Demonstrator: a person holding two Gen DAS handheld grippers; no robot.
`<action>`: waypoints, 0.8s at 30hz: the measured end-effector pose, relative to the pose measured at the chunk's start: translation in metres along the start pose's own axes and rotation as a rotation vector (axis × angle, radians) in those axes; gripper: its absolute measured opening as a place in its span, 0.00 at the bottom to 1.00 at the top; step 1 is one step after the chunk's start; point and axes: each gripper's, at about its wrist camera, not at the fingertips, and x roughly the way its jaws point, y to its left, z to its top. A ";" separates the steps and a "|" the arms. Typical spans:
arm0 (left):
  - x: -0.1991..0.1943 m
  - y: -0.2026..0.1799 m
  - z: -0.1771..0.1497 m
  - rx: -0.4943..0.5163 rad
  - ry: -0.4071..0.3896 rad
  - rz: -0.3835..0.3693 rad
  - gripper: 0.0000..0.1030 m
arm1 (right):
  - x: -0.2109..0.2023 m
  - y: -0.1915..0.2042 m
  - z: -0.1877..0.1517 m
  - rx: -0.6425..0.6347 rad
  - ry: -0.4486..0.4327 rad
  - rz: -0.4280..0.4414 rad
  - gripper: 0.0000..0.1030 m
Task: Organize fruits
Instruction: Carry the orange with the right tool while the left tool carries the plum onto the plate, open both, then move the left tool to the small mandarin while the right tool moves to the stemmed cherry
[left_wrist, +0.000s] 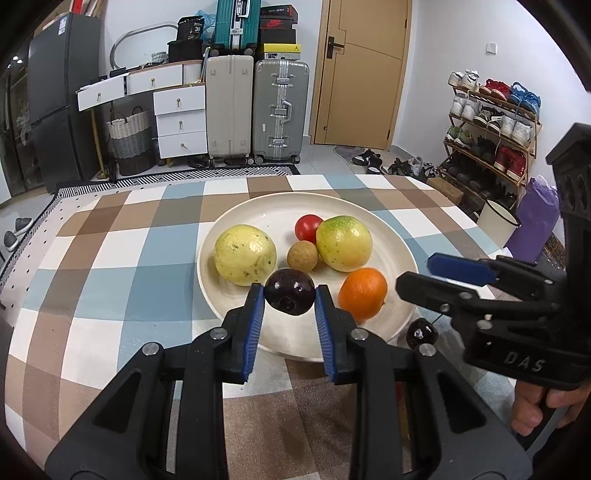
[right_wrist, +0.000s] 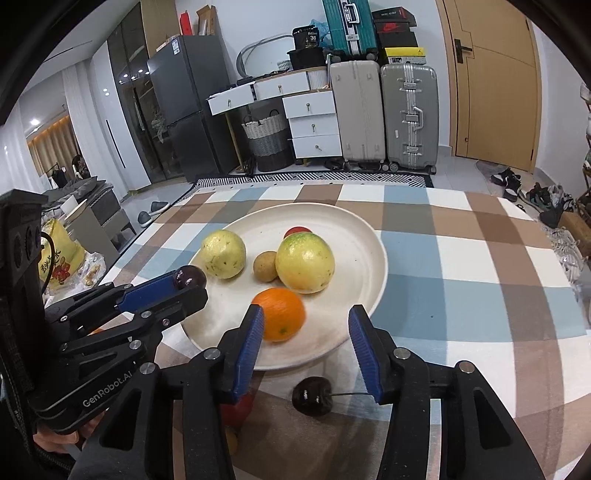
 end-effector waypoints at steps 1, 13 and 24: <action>0.000 0.000 0.000 0.003 0.001 0.001 0.24 | -0.002 -0.001 -0.001 -0.007 0.004 -0.007 0.53; -0.028 0.007 -0.006 -0.007 -0.045 0.048 0.82 | -0.031 -0.011 -0.015 -0.033 -0.017 -0.014 0.95; -0.057 0.010 -0.009 -0.021 -0.056 0.056 0.99 | -0.048 -0.011 -0.025 -0.050 -0.040 -0.012 0.99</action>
